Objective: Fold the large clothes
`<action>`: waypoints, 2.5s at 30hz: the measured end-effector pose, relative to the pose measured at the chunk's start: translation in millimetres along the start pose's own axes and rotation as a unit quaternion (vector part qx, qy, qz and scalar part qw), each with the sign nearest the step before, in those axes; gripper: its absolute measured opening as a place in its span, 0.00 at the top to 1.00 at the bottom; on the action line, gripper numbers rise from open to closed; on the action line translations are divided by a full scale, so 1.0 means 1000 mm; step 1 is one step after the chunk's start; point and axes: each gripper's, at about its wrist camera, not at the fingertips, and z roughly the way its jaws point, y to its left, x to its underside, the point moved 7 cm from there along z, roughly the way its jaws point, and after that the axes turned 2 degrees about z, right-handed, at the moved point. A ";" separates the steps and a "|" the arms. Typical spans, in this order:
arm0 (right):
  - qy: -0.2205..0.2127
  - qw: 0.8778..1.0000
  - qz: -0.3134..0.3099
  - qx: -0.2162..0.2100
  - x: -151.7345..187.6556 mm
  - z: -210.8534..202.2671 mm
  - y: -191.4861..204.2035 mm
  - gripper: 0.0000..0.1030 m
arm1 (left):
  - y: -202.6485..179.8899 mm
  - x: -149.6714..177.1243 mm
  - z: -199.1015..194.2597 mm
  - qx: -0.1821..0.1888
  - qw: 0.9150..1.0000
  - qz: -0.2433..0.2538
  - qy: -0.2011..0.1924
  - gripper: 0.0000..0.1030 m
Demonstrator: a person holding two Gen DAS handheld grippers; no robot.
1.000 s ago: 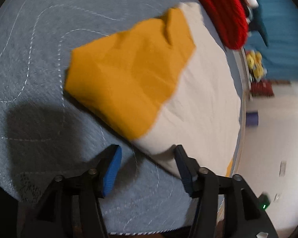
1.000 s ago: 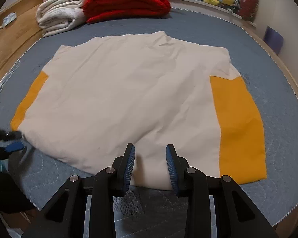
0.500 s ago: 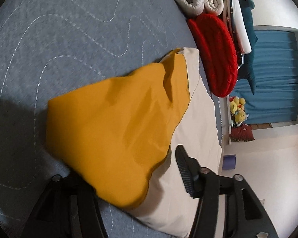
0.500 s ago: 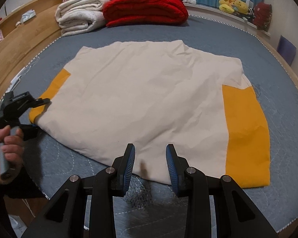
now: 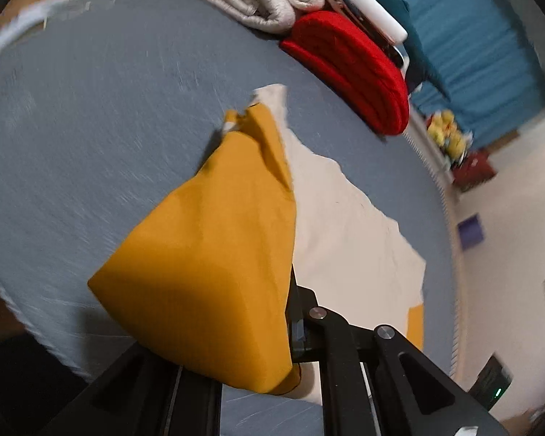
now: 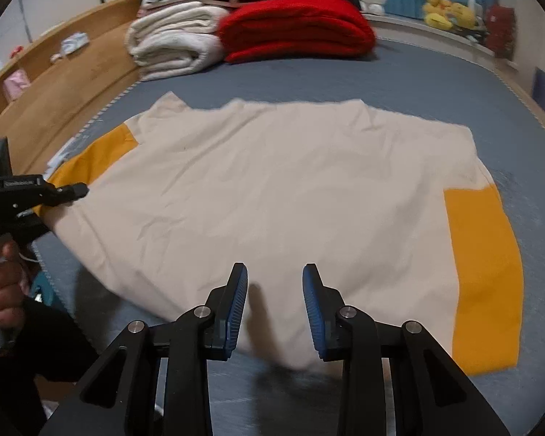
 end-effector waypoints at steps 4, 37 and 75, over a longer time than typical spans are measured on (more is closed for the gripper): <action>-0.003 0.998 -0.014 -0.055 -0.005 -0.004 0.033 0.68 | 0.004 -0.009 -0.032 -0.021 0.996 0.081 -0.004 0.91; -0.204 0.971 0.009 0.120 -0.041 -0.175 -0.124 0.63 | -0.178 0.082 0.009 0.004 0.930 0.365 -0.050 0.92; 0.115 0.986 0.121 -0.033 0.057 -0.038 -0.146 0.47 | -0.163 0.119 0.073 0.026 0.951 0.283 0.123 0.53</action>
